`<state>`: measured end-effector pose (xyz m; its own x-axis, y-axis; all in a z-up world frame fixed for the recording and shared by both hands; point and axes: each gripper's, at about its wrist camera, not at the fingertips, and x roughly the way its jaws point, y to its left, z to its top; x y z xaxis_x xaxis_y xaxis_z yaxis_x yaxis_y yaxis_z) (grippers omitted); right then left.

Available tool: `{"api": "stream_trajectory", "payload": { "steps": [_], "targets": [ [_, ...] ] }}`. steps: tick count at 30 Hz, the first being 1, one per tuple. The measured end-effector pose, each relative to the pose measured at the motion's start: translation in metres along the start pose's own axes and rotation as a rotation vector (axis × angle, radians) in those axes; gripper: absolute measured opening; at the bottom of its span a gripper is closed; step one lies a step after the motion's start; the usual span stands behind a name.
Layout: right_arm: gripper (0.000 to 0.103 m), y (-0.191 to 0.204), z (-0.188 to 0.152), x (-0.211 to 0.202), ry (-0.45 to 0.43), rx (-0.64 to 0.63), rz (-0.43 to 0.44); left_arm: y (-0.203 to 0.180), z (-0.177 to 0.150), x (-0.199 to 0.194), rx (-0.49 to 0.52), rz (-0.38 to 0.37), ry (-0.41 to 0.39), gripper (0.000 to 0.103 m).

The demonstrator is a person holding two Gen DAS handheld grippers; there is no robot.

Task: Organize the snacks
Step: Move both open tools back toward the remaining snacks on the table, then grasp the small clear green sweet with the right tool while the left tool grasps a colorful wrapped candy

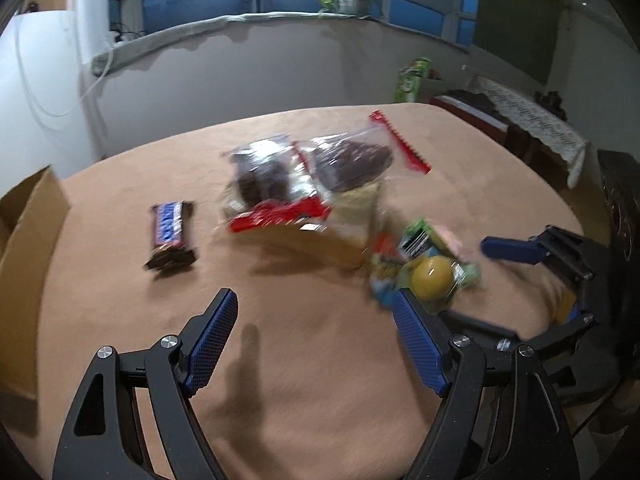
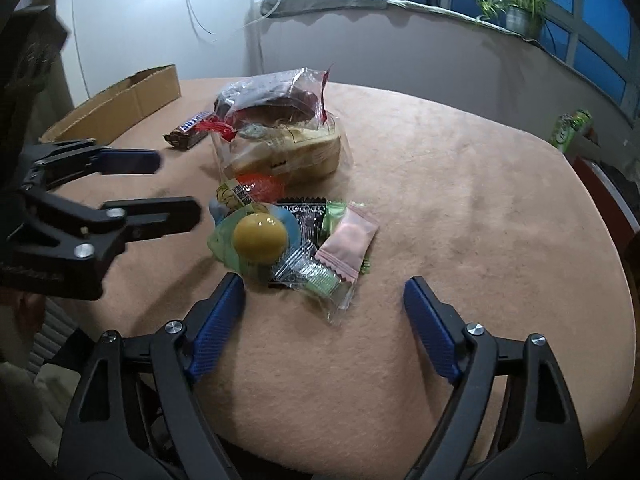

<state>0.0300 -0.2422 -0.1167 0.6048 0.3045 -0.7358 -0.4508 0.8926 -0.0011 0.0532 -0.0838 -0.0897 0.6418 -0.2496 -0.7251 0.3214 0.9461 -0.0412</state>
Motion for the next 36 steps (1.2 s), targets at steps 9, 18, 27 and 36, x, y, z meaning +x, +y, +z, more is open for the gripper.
{"api": "stream_trajectory", "payload": {
  "steps": [9, 18, 27, 36],
  "targets": [
    [0.058, -0.006, 0.003, 0.001, -0.024, -0.040, 0.041, -0.009, 0.009, 0.018, 0.001, -0.122, 0.022, 0.051],
    [0.029, -0.006, 0.001, -0.002, -0.047, -0.060, 0.045, -0.018, 0.010, 0.021, 0.010, -0.166, 0.027, 0.031],
    [0.027, -0.018, -0.005, -0.011, -0.045, -0.036, 0.015, -0.017, 0.006, 0.017, 0.013, -0.181, 0.022, 0.020],
    [0.027, -0.019, 0.001, -0.026, -0.092, -0.018, -0.008, -0.001, 0.004, 0.012, -0.017, -0.158, 0.032, 0.008]
  ]
}}
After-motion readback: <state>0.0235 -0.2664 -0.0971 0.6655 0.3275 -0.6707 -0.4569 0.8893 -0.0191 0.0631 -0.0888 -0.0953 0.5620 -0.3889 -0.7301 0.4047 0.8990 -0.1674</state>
